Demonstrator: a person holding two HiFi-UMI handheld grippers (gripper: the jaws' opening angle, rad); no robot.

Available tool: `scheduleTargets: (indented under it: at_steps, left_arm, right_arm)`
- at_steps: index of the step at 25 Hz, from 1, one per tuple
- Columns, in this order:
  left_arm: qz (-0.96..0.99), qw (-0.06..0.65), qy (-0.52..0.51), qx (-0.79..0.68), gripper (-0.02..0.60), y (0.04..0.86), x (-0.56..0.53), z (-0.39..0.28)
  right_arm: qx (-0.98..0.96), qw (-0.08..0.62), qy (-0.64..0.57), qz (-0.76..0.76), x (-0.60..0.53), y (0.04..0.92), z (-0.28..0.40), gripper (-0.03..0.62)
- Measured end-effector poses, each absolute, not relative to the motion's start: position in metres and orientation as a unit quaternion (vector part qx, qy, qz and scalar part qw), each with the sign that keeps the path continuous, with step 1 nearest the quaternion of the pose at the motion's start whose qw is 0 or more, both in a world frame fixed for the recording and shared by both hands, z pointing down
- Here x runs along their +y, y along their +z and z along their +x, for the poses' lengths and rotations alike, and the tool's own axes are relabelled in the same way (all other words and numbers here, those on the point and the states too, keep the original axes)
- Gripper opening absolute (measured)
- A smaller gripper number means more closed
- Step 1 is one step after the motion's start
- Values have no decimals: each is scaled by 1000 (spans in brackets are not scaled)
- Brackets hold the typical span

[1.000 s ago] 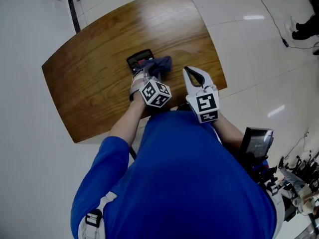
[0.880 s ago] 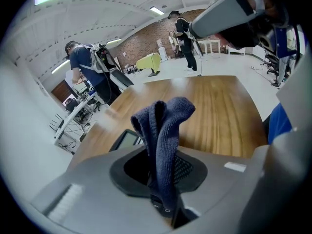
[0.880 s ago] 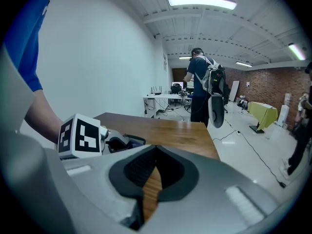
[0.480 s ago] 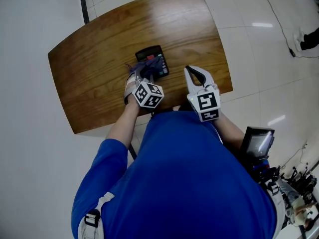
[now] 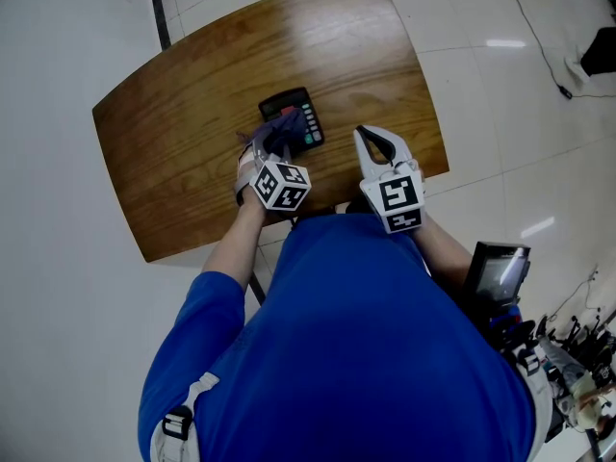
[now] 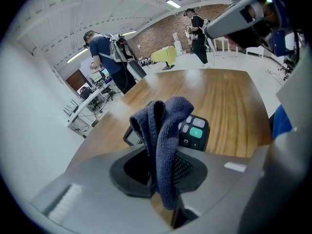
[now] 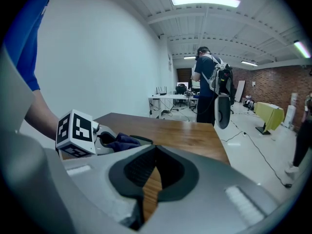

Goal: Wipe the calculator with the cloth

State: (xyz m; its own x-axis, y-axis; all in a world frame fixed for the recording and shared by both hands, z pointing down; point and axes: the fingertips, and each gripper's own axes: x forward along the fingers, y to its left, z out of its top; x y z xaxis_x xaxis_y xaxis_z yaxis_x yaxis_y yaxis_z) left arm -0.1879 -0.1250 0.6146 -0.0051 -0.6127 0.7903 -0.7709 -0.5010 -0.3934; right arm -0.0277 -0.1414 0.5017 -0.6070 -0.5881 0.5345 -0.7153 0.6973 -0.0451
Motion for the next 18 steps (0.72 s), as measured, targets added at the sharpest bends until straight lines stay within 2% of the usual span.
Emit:
scheduleTargets:
  at_steps: [10, 18]
  left_arm:
    - [751, 39, 510, -417, 66, 628, -148, -113]
    - [741, 49, 518, -424, 66, 637, -138, -126]
  right_arm:
    - [-873, 248, 136, 398, -145, 510, -3, 3]
    - [-872, 249, 138, 397, -143, 515, 1, 3]
